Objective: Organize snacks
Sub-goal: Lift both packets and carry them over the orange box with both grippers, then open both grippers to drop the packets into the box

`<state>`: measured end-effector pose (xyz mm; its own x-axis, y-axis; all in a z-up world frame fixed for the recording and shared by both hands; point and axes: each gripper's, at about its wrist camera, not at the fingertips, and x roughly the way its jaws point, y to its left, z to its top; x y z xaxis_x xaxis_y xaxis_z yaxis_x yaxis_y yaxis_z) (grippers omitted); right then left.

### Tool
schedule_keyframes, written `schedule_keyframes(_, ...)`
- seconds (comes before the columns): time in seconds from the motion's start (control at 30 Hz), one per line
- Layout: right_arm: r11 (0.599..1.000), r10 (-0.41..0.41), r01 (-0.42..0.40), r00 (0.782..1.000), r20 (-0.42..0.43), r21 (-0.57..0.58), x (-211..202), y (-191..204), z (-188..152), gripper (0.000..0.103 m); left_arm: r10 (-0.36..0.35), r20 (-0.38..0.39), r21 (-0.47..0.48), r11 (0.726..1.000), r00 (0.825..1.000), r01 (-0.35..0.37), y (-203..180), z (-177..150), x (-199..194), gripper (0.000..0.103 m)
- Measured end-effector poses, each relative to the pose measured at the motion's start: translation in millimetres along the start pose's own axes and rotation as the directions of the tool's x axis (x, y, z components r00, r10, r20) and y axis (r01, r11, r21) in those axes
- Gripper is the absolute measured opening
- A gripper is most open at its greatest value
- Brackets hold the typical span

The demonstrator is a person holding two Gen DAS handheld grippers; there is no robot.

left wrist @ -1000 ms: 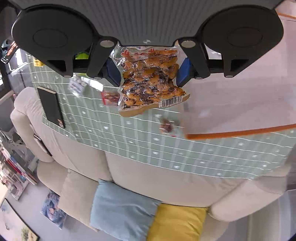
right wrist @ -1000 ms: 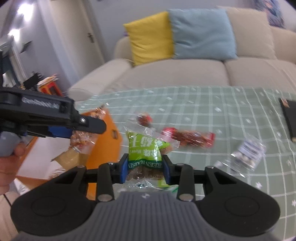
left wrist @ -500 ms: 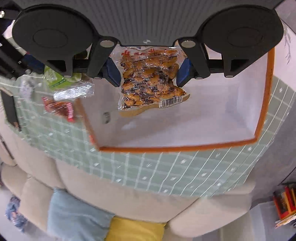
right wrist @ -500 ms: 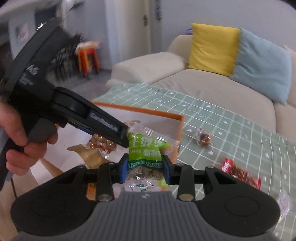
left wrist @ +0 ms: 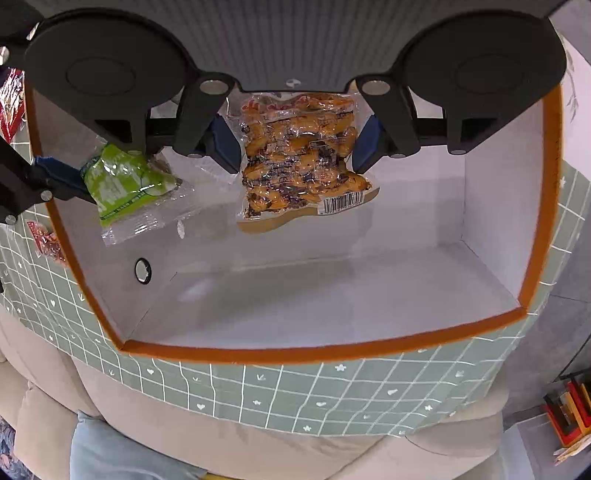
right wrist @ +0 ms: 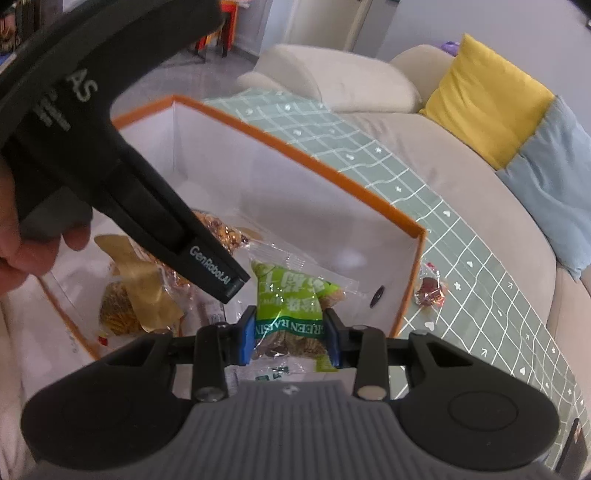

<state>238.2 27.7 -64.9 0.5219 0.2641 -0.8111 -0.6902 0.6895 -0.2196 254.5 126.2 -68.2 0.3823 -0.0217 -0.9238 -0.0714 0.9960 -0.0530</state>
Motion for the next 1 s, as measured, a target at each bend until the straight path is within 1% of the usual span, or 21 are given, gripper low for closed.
schedule_keyframes(0.2,1.0,-0.019,0.018,0.998,-0.055,-0.013,17.1,2.0,-3.2,0.035,0.0,-0.024,0.014,1.0,1.0,0.0,-0.3,-0.7,12.6,0.076)
schedule_keyframes(0.27,0.999,-0.029,0.027,0.998,-0.052,-0.032,17.9,4.4,-4.3,0.035,-0.002,-0.025,0.009,1.0,1.0,0.002,0.0,0.8,12.5,0.077)
schedule_keyframes(0.4,0.999,-0.034,0.032,0.998,-0.056,-0.038,19.8,6.4,-3.6,0.035,0.022,-0.044,0.014,1.0,0.999,-0.021,-0.7,3.6,15.1,0.077)
schedule_keyframes(0.53,0.999,-0.041,0.039,0.997,-0.059,-0.037,20.2,7.3,-1.3,0.035,0.015,-0.061,0.018,1.0,0.998,-0.014,-0.3,4.2,15.0,0.079)
schedule_keyframes(0.6,0.999,-0.043,0.041,0.997,-0.058,-0.033,18.8,6.9,-1.5,0.037,0.013,-0.062,0.014,1.0,0.998,-0.013,0.5,4.3,14.4,0.079)
schedule_keyframes(0.63,0.999,-0.046,0.044,0.997,-0.055,-0.031,17.1,7.0,-1.1,0.038,0.014,-0.058,0.013,1.0,0.998,-0.014,0.6,3.8,12.8,0.081)
schedule_keyframes(0.67,0.998,-0.049,0.047,0.998,-0.05,-0.029,14.9,7.0,-0.4,0.042,0.016,-0.053,0.013,1.0,0.998,-0.016,0.8,3.4,11.1,0.082)
schedule_keyframes(0.73,0.999,-0.05,0.05,0.998,-0.036,-0.019,10.5,5.4,1.6,0.047,0.013,-0.037,0.014,1.0,0.999,-0.013,0.2,2.4,5.6,0.083)
schedule_keyframes(0.8,0.998,-0.058,0.058,0.998,-0.016,-0.007,1.8,4.7,1.0,0.054,0.008,-0.014,0.015,1.0,1.0,-0.007,-0.3,1.2,-2.9,0.085)
schedule_keyframes(0.9,0.997,-0.071,0.071,0.997,0.023,0.015,-13.3,0.7,-2.0,0.057,0.004,0.042,0.005,1.0,0.999,-0.004,-2.1,-2.1,-19.9,0.085)
schedule_keyframes(0.97,0.996,-0.08,0.078,0.996,0.05,0.04,-24.2,-2.8,-5.8,0.058,-0.007,0.093,-0.001,1.0,0.996,0.007,-4.2,-6.0,-33.0,0.085)
schedule_keyframes(1.0,0.995,-0.079,0.075,0.995,0.068,0.062,-31.8,-5.0,-10.2,0.06,-0.013,0.116,0.0,1.0,0.993,0.013,-6.0,-8.2,-39.2,0.085)
